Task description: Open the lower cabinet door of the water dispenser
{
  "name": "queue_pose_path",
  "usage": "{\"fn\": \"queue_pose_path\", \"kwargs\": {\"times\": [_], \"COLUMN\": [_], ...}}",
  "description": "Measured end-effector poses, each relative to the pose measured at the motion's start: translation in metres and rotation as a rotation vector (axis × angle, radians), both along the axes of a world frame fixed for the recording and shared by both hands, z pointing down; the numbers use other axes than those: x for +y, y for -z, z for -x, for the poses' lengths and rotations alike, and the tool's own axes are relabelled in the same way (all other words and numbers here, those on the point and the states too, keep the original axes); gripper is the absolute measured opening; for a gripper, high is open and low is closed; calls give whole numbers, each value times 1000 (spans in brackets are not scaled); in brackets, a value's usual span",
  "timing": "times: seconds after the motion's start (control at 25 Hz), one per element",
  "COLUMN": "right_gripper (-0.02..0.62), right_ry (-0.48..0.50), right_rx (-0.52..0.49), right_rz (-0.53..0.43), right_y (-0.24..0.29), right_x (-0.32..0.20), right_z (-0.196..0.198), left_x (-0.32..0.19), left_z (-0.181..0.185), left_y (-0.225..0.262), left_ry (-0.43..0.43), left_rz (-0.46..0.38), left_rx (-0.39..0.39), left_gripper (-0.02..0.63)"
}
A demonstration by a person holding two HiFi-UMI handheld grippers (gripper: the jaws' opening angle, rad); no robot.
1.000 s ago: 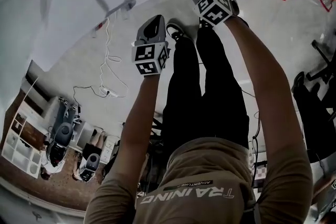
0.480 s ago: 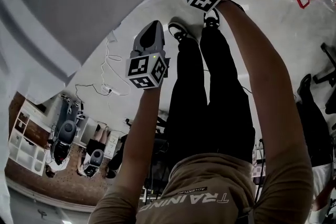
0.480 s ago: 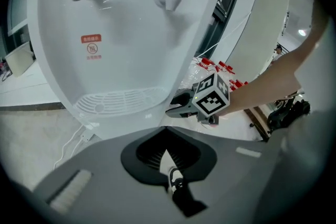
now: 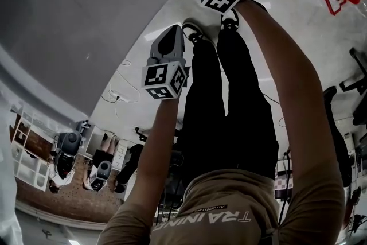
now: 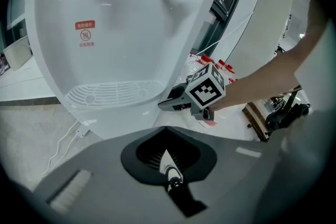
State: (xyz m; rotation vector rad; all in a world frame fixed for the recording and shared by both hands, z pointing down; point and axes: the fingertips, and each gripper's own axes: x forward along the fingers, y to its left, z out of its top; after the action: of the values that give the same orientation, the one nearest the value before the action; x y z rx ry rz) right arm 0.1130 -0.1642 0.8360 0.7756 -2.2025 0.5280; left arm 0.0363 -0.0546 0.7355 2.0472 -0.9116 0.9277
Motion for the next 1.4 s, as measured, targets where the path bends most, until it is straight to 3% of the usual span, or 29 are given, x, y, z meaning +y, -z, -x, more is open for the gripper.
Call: {"fn": "queue_pose_path", "kwargs": {"times": [0.2,0.56,0.8,1.04,1.24,1.4], "right_gripper": [189,173,146,144,178,192], "right_ry": [-72,-101,-87,26,165,286], "right_rx": [36,42,45,76,248,261], "right_rz": [44,122,155,190,76,49], "right_y": [6,6,6,3,10,8], "right_x": [-3,0,44,96,98,91], "right_z": [6,6,10,28,22,26], "left_x": [-5,-6,-7,2,17,25], "left_z": [11,11,5,17,40,47], "left_y": [2,-1,0,2,5,9], "left_ry": [15,6,9,16,89,101], "left_rz": [3,15,18,31,65,67], "left_rx": [-6,-8,-3,-26,-42,-40], "left_gripper": [8,8,8,8,8,8]}}
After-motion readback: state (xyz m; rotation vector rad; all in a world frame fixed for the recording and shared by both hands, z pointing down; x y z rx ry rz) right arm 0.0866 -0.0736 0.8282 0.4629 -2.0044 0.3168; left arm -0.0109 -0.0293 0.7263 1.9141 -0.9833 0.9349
